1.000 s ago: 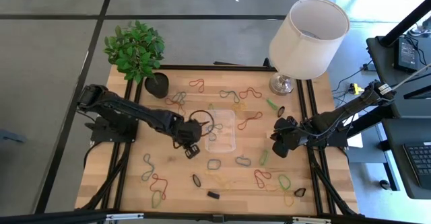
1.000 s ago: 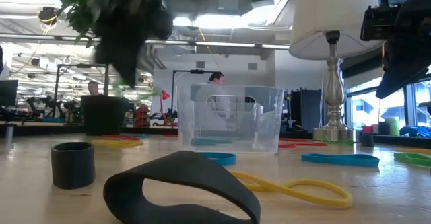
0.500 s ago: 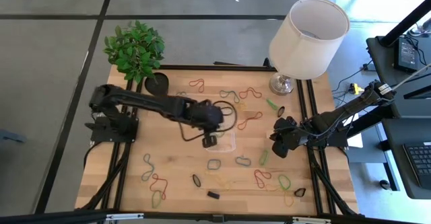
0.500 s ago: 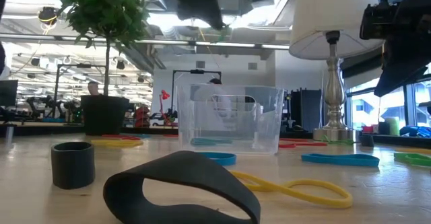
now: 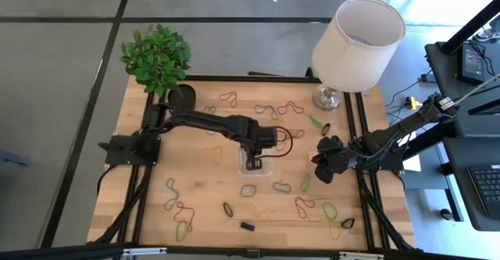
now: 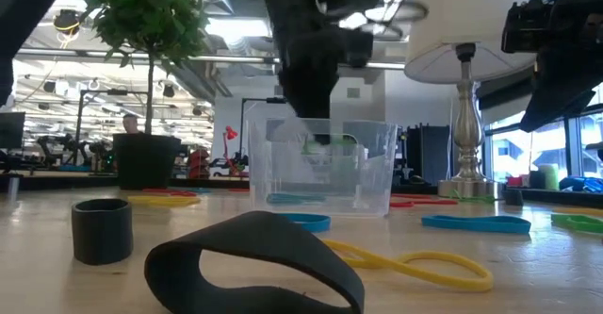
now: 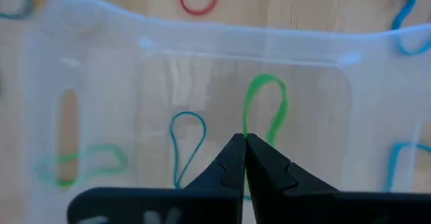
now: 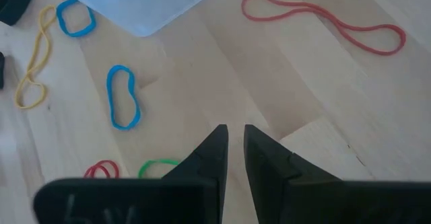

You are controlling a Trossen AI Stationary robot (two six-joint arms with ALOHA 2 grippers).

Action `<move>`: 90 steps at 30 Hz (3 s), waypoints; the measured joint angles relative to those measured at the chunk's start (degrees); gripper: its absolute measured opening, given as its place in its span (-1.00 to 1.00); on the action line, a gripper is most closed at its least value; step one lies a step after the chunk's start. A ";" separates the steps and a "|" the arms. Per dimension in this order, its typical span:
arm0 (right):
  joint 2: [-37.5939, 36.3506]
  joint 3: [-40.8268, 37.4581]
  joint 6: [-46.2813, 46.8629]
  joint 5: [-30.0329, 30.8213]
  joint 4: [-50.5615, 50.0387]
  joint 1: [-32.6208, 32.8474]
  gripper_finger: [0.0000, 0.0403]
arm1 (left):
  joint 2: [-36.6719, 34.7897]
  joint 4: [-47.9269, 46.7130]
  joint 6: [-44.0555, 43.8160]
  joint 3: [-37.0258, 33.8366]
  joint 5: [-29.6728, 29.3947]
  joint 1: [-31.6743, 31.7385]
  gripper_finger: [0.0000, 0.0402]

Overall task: Pick and place rubber bands into bin
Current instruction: Put the green rubber band into the transparent container, then put the yellow rubber band into the transparent container

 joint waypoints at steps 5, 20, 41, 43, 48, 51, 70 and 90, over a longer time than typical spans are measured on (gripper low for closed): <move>0.02 0.00 0.00 0.00 0.31 -0.01 -0.73 | 2.76 -0.38 -0.33 0.00 0.90 0.28 -0.88; 0.02 0.00 0.54 0.00 1.80 0.00 -0.73 | 0.49 -8.26 1.23 5.17 -1.40 0.46 -0.34; 1.49 0.04 2.99 -0.84 8.31 -8.51 -0.44 | -42.67 2.82 -2.25 -32.81 -3.28 -0.53 -0.82; 1.63 0.04 3.20 -2.73 7.64 -10.50 -0.33 | -47.43 3.78 -3.21 -36.91 -3.28 -0.53 -0.85; 2.37 0.09 9.93 -9.69 -0.97 -16.13 -0.12 | -58.11 4.62 -5.66 -45.82 -3.20 -0.53 -0.91; 3.15 0.02 14.00 -12.61 -9.02 -18.75 -0.08 | -63.38 5.55 -5.75 -50.01 -2.81 -0.53 -0.94; 20.65 0.00 17.98 -19.55 -16.36 -23.65 -0.33 | -75.00 5.71 -7.61 -56.02 -2.72 -0.54 -0.97; 20.97 5.48 17.92 -23.61 -15.73 -22.91 -0.99 | -74.91 5.73 -6.60 -56.02 0.58 -0.53 -0.97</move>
